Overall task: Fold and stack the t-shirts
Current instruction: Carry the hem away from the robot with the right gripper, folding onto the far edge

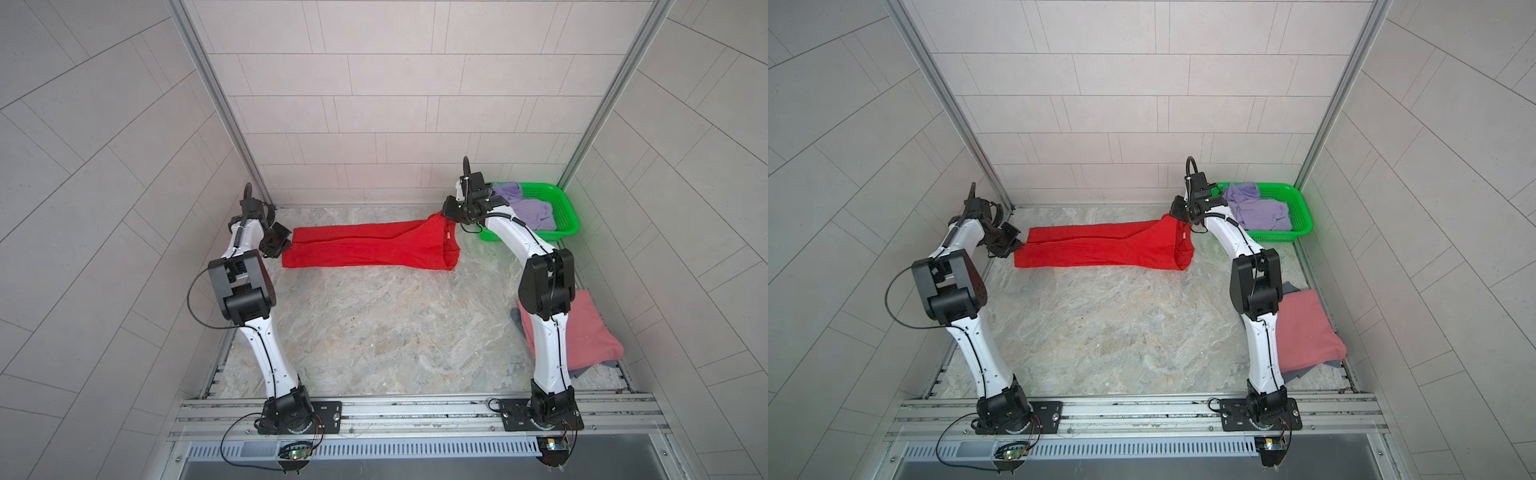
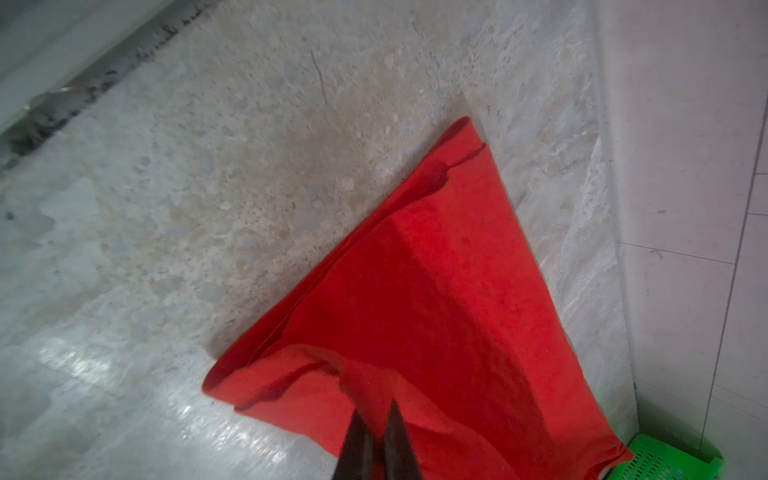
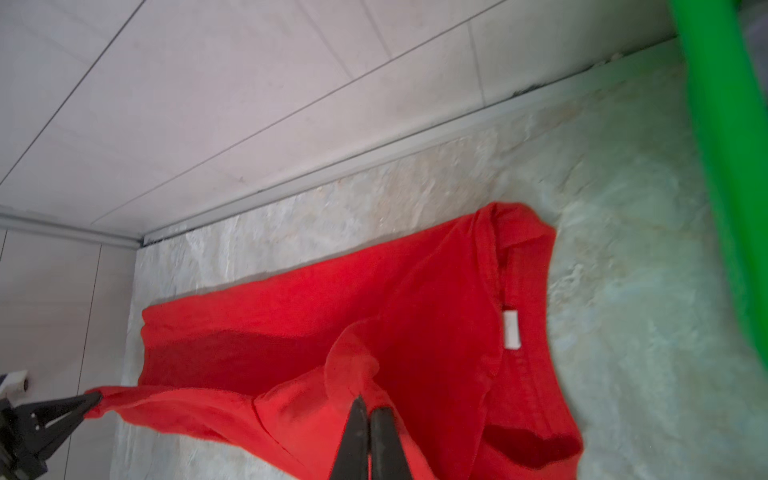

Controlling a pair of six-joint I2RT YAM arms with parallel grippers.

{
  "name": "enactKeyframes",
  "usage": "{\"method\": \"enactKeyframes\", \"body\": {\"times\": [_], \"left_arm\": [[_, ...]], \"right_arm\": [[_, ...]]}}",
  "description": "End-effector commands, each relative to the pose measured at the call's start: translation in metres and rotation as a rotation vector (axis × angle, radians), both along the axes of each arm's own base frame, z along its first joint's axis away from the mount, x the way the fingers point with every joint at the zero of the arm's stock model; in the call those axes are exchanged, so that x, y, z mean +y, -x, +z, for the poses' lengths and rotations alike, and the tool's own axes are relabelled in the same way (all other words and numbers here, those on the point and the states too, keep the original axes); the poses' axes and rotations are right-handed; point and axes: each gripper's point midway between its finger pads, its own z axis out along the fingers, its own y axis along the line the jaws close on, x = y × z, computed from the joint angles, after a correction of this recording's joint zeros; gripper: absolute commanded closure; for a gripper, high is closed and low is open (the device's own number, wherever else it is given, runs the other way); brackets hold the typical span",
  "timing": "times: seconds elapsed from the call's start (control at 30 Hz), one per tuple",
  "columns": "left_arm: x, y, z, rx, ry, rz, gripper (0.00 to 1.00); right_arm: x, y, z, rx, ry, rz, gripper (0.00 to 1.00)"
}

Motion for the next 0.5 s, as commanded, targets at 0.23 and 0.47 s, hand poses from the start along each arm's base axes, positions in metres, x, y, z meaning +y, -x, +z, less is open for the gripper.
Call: {"method": "enactKeyframes", "body": {"times": [0.23, 0.47], "left_arm": [[0.007, -0.036, -0.002, 0.003, -0.014, 0.008, 0.53], [0.017, -0.034, 0.020, -0.024, -0.099, 0.002, 0.47]], "right_arm": [[-0.001, -0.048, -0.031, -0.012, -0.071, 0.019, 0.66], [-0.019, -0.028, -0.026, 0.007, -0.031, 0.014, 0.83]]}}
